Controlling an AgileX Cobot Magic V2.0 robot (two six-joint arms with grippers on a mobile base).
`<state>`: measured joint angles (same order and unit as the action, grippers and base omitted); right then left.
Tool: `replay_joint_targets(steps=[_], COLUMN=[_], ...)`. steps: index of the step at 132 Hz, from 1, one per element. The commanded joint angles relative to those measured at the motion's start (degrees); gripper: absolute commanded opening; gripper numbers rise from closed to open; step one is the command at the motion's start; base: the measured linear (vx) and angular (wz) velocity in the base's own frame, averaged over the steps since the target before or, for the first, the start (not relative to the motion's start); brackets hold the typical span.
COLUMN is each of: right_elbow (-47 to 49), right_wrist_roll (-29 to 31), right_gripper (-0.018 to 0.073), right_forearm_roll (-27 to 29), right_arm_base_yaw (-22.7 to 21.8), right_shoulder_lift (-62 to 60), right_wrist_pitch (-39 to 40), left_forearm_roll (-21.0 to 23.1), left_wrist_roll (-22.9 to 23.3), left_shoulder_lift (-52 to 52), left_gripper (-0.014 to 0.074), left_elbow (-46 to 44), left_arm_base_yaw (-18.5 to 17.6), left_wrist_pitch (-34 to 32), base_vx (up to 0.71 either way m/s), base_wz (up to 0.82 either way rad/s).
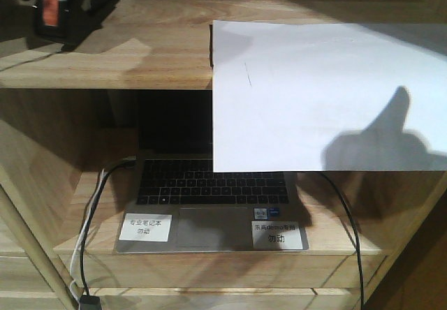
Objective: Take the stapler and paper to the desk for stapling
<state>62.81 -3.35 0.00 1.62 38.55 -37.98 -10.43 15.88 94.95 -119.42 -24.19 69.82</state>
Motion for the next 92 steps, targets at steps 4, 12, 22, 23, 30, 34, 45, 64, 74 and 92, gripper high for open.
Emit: replay_joint_targets(steps=[4, 12, 22, 23, 30, 34, 45, 64, 74, 92], right_elbow=[1.49, 1.49, 1.49, 1.49, 1.49, 1.49, 1.49, 1.49, 1.49, 1.49], right_wrist_roll=[0.45, 0.45, 0.45, 0.45, 0.45, 0.45, 0.45, 0.45, 0.45, 0.45], right_gripper=[0.0491, 0.0491, 0.0491, 0.0491, 0.0491, 0.0491, 0.0491, 0.0491, 0.0491, 0.0491], right_forearm_roll=[-0.32, -0.32, -0.32, -0.32, -0.32, -0.32, -0.32, -0.32, -0.32, -0.32], right_arm_base_yaw=[-0.46, -0.46, -0.46, -0.46, -0.46, -0.46, -0.46, -0.46, -0.46, -0.46], right_shoulder_lift=[0.52, 0.52, 0.52, 0.52, 0.52, 0.52, 0.52, 0.52, 0.52, 0.52], right_wrist_pitch=[4.04, 4.04, 4.04, 4.04, 4.04, 4.04, 4.04, 4.04, 4.04, 4.04], left_forearm_roll=[1.08, 2.69, 4.76, 4.76, 6.83, 7.78, 10.75, 16.54, 19.36, 22.99], left_wrist_roll=[-3.25, -4.75, -7.10, -7.10, -9.90, -11.27, -14.87, -22.06, -26.07, -28.96], left_shoulder_lift=[-6.78, -9.61, -13.62, -13.62, -16.71, -18.73, -22.84, -31.97, -36.45, -44.28], left_gripper=[-0.0008, -0.0008, -0.0008, -0.0008, -0.0008, -0.0008, -0.0008, -0.0008, -0.0008, -0.0008], left_elbow=[2.55, 6.01, 10.81, 10.81, 14.58, 17.02, 22.01, 32.82, 37.86, 45.99], left_arm_base_yaw=[-0.30, -0.30, -0.30, -0.30, -0.35, -0.35, -0.35, -0.35, -0.35, -0.35], left_wrist_pitch=[-8.81, -11.82, -15.41, -15.41, -18.83, -20.35, -24.47, -31.15, -34.29, -36.89], base_vx=[0.00, 0.00, 0.00, 0.00, 0.00, 0.00, 0.00, 0.00, 0.00, 0.00], base_wz=[0.00, 0.00, 0.00, 0.00, 0.00, 0.00, 0.00, 0.00, 0.00, 0.00])
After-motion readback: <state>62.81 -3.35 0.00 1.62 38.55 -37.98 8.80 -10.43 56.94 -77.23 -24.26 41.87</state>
